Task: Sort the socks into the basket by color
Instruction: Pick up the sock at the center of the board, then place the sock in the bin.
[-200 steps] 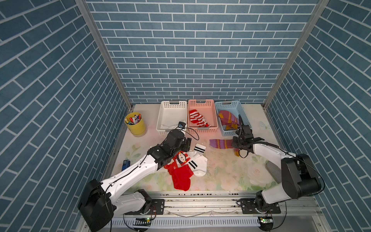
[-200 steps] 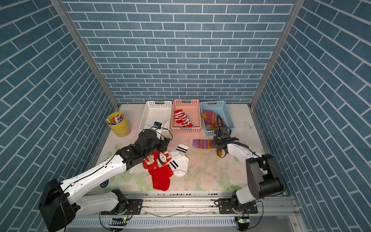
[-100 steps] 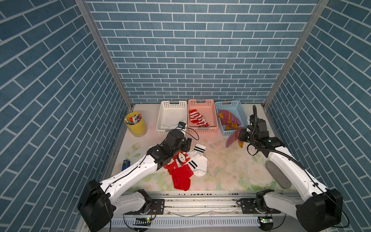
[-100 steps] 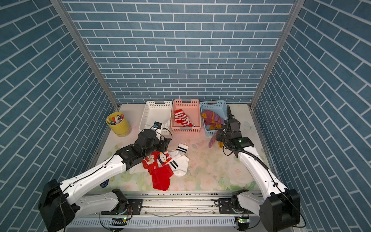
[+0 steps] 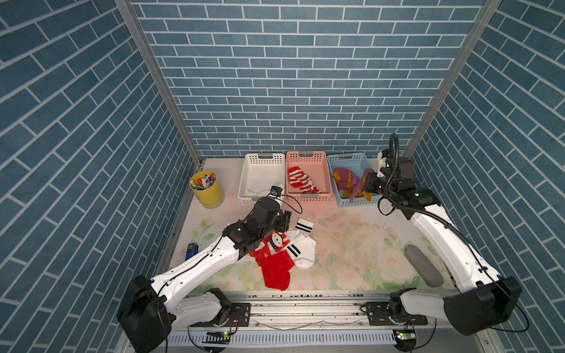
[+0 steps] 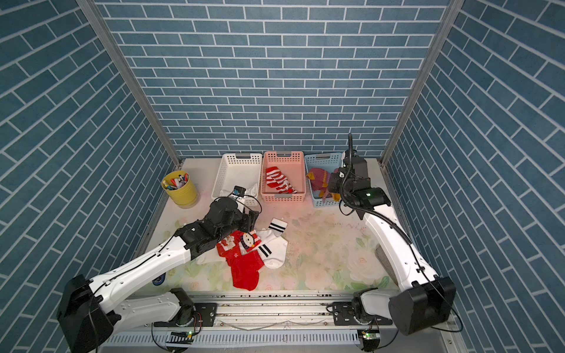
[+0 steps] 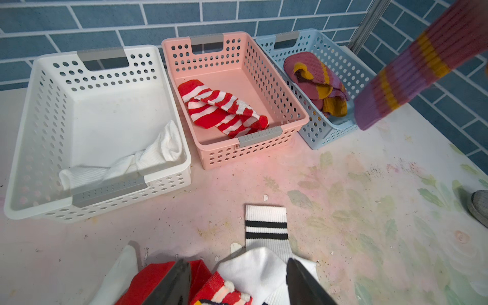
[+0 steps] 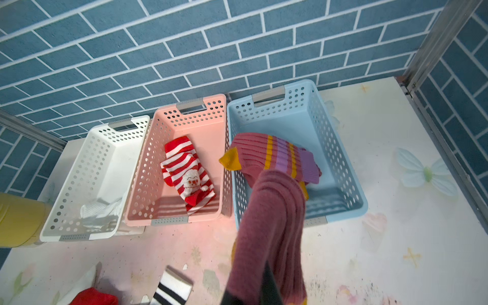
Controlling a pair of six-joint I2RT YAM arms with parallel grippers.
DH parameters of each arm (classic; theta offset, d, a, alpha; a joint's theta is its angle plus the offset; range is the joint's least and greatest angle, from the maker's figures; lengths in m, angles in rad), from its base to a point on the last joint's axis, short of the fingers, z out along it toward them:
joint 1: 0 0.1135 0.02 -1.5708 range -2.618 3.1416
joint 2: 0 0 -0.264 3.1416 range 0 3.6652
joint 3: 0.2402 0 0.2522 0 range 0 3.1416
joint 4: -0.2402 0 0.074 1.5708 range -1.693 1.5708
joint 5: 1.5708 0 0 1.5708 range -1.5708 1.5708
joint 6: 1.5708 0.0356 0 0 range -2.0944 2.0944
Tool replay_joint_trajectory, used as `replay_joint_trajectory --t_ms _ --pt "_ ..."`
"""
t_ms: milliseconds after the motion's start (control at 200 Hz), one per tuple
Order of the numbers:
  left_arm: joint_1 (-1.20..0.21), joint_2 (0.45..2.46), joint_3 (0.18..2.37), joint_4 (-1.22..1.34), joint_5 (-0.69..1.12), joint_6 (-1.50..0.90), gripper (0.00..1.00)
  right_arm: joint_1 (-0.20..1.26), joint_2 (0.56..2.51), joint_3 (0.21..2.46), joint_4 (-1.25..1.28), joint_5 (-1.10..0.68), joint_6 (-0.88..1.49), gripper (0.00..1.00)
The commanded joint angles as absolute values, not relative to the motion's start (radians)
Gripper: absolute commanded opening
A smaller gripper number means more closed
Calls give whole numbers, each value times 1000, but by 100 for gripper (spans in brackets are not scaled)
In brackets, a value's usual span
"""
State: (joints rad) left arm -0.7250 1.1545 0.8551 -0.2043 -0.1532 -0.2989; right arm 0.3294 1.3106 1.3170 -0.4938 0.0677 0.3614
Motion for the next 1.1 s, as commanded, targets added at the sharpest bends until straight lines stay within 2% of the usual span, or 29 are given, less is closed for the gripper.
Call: replay_joint_trajectory --t_ms 0,460,1095 --pt "-720 1130 867 -224 -156 -302 64 334 1384 1410 -486 77 297 2" --pt "-721 1092 851 -250 -179 -307 64 323 1755 1708 -479 24 265 0" --pt "-720 1040 827 -281 -210 -308 64 278 2074 1773 -500 62 325 0"
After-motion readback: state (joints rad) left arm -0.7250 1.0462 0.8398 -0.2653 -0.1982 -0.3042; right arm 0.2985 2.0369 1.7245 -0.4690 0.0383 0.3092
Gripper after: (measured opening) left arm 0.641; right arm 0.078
